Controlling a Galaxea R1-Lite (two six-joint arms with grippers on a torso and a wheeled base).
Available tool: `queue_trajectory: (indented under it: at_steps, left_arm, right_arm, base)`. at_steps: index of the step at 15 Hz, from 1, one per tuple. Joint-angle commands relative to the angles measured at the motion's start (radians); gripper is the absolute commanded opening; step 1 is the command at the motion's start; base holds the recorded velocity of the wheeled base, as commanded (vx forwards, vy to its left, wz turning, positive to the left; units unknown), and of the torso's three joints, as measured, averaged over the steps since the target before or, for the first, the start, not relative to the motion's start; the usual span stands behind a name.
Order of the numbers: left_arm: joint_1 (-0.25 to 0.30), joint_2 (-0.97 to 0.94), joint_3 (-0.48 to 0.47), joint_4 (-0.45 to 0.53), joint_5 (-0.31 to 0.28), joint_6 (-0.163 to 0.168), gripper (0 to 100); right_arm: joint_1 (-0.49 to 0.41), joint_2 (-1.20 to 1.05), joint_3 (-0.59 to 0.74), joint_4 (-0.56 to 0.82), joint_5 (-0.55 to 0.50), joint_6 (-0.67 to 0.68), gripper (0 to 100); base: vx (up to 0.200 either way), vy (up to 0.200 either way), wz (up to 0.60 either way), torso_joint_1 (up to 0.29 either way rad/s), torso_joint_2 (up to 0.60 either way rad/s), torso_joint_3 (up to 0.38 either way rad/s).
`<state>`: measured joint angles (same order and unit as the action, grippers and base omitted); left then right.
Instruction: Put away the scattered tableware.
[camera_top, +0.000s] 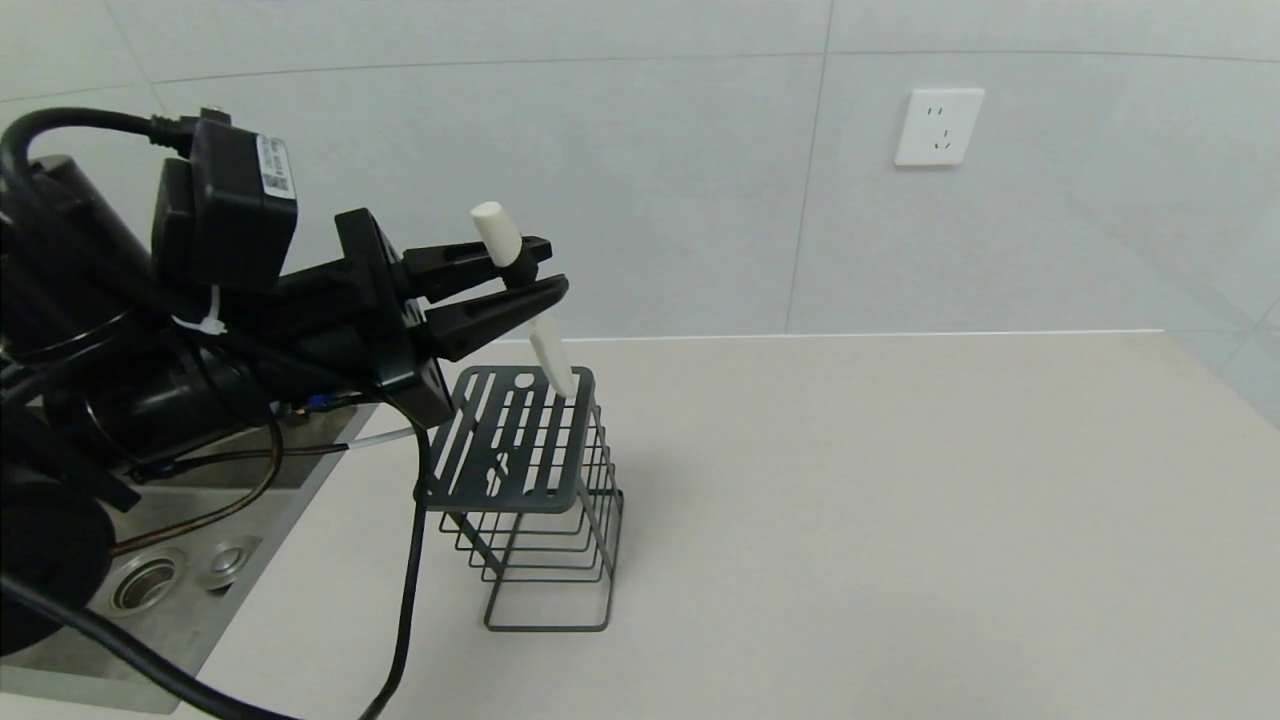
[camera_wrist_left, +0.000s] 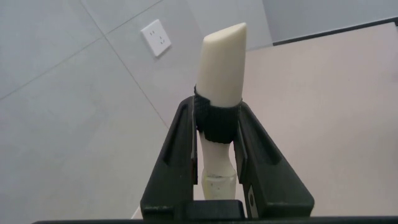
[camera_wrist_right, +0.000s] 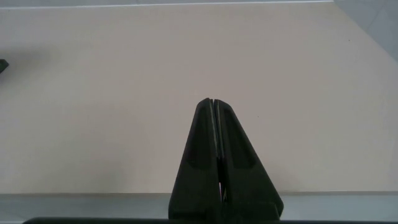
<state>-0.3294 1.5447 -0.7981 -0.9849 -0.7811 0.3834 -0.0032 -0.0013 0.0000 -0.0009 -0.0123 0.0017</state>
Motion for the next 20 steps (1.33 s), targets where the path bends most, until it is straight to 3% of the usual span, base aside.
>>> queue_trajectory:
  at_steps: [1,6,8,20]
  left_arm:
    - [0.001,0.005,0.002,-0.001,0.0,-0.001,0]
    - [0.0,0.009,0.016,-0.001,0.0,0.002,0]
    - [0.0,0.015,0.017,0.0,-0.001,0.023,0]
    - [-0.007,0.069,0.051,-0.001,-0.001,0.023,0]
  right_arm:
    - [0.0,0.001,0.0,-0.001,0.0,0.0,0]
    - [0.0,0.001,0.0,0.001,0.0,0.0,0]
    - [0.0,0.001,0.0,0.001,0.0,0.0,0]
    - [0.0,0.001,0.0,-0.001,0.0,0.0,0]
  base:
    - [0.0,0.0,0.0,0.0,0.0,0.0]
    - [0.0,0.0,0.0,0.0,0.0,0.0]
    - [0.0,0.0,0.0,0.0,0.0,0.0]
    - [0.0,0.0,0.0,0.0,0.0,0.0]
